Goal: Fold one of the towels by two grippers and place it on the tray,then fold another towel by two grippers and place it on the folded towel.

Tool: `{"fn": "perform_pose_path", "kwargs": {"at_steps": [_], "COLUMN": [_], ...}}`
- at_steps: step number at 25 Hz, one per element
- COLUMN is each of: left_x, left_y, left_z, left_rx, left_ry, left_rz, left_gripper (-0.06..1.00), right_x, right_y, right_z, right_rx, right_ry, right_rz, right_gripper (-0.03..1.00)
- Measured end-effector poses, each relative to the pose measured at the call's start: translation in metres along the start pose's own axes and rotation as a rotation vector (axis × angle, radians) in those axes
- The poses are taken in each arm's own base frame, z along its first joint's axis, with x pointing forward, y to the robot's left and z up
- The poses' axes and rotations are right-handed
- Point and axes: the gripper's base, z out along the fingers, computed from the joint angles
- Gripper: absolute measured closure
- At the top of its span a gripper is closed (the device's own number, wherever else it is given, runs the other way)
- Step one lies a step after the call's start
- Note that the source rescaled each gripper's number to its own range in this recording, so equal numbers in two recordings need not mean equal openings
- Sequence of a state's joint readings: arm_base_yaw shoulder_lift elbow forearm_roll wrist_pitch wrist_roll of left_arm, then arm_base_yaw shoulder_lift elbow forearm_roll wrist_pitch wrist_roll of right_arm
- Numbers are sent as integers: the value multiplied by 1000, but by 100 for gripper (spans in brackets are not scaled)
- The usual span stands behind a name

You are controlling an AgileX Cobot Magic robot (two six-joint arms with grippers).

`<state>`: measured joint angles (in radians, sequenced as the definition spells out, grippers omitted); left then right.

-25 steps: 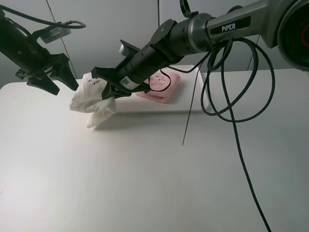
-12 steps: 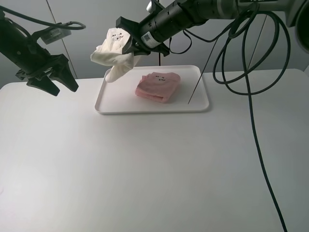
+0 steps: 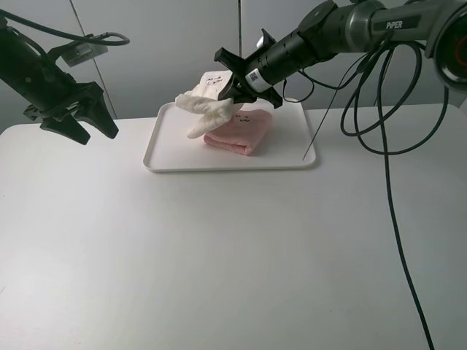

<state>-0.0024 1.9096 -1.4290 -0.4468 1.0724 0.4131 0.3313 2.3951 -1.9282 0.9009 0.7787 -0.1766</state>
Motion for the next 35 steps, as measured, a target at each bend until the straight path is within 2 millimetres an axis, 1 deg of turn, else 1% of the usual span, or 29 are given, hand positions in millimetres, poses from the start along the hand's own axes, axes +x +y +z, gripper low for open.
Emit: {"fn": "perform_pose_path", "kwargs": {"at_steps": [3,8,10,11,12,13,17,18,19,21,23,25,28,30,33,35], "left_x": [0,0,0,0,0,0,0,0,1,1,1,1,1,1,2,2], "left_y": [0,0,0,0,0,0,0,0,0,0,0,-1,0,0,1,1], "left_z": [0,0,0,0,0,0,0,0,0,0,0,0,0,0,0,0], "left_rx": [0,0,0,0,0,0,1,2,3,5,5,6,6,6,0,0], "left_ry": [0,0,0,0,0,0,2,4,8,11,12,13,13,13,18,20], "left_rz": [0,0,6,8,8,8,8,8,8,8,8,8,6,6,10,10], "left_gripper": [5,5,5,5,5,5,5,5,5,5,5,5,5,5,5,5], "right_x": [0,7,7,7,6,5,5,6,6,5,2,-4,-13,-18,-21,-22], "right_y": [-15,-38,-42,-43,-43,-43,-43,-43,-41,-38,-33,-25,2,22,39,46], "right_z": [7,25,28,29,29,29,30,30,28,22,9,-10,-48,-79,-120,-145], "right_rx": [46,108,122,125,126,127,121,119,116,117,128,157,208,253,390,498], "right_ry": [3,32,28,23,17,9,7,14,18,32,42,32,-14,-59,-114,-143], "right_rz": [-13,-23,-29,-30,-30,-31,-22,-20,-22,-38,-75,-137,-265,-341,-435,-474], "right_gripper": [89,89,89,86,80,70,11,3,0,-2,-3,-3,-3,-3,-3,-3]}}
